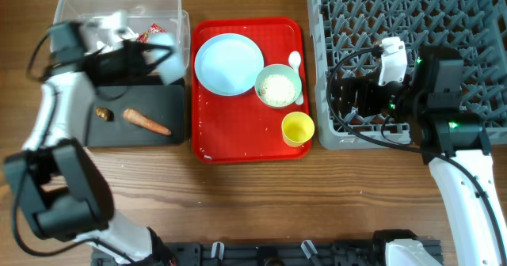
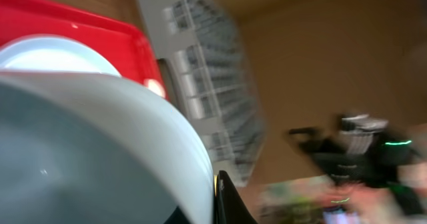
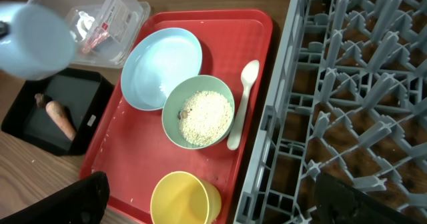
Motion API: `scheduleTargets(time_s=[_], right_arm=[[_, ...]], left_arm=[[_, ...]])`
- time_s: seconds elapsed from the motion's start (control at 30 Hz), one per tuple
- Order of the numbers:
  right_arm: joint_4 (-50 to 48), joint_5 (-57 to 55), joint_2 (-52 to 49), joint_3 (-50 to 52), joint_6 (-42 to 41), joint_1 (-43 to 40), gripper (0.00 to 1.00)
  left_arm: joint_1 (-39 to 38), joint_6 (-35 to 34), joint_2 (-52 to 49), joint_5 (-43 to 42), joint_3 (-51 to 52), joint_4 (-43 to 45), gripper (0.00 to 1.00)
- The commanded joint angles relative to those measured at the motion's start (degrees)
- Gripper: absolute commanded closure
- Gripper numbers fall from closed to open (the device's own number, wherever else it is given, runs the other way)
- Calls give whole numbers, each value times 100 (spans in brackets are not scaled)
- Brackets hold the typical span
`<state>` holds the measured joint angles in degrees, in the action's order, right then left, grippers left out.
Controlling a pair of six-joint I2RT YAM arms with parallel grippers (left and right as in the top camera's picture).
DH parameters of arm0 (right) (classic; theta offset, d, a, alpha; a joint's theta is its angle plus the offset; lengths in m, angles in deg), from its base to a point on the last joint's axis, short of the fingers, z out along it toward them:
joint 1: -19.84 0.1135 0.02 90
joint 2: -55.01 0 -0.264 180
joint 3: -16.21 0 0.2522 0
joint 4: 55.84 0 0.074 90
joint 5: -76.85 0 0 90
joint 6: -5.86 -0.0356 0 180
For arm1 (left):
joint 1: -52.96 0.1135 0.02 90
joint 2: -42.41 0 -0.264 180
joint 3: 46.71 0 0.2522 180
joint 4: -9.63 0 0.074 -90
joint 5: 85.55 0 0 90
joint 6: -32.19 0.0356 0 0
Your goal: Sort waste into correct bins and load items into the dishwasher rack
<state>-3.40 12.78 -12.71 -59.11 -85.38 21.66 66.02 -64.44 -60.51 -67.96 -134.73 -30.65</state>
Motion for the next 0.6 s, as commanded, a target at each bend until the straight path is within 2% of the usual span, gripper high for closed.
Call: scheduleTargets(time_s=[0.0,0.07,0.1,0.13,0.2,0.33,0.4,0.43,0.57], right_arm=[[7,94,-33,-127,-39,9,0],[63,94,-33,-127,-42,9,0],[79,94,-33,-127,-42,9,0],[81,92,-33,-127,-39,9,0],[146,94,-33,-127,-37,9,0],[136,94,-33,-127,-39,9,0],[140,94,-33,-127,-35,9,0],[142,94,-33,-127,-33,9,0],[142,94,-33,-127,-37,9,0]], left_arm=[[-1845,870,236,4148,-107,328,96],[-2835,1788,138,6636,-107,501,96],[-3333,2608,-28,7512,-107,671,96],[-3543,3018,-153,7768,-107,780,96],[-3589,3023,-538,7888,-107,1161,96],[-3567,3023,-898,7215,-107,1377,96],[-3580,3021,-931,7176,-107,1285,80],[-3582,3018,-940,7176,-107,1244,69],[-3582,2236,-935,7180,-107,1215,44]])
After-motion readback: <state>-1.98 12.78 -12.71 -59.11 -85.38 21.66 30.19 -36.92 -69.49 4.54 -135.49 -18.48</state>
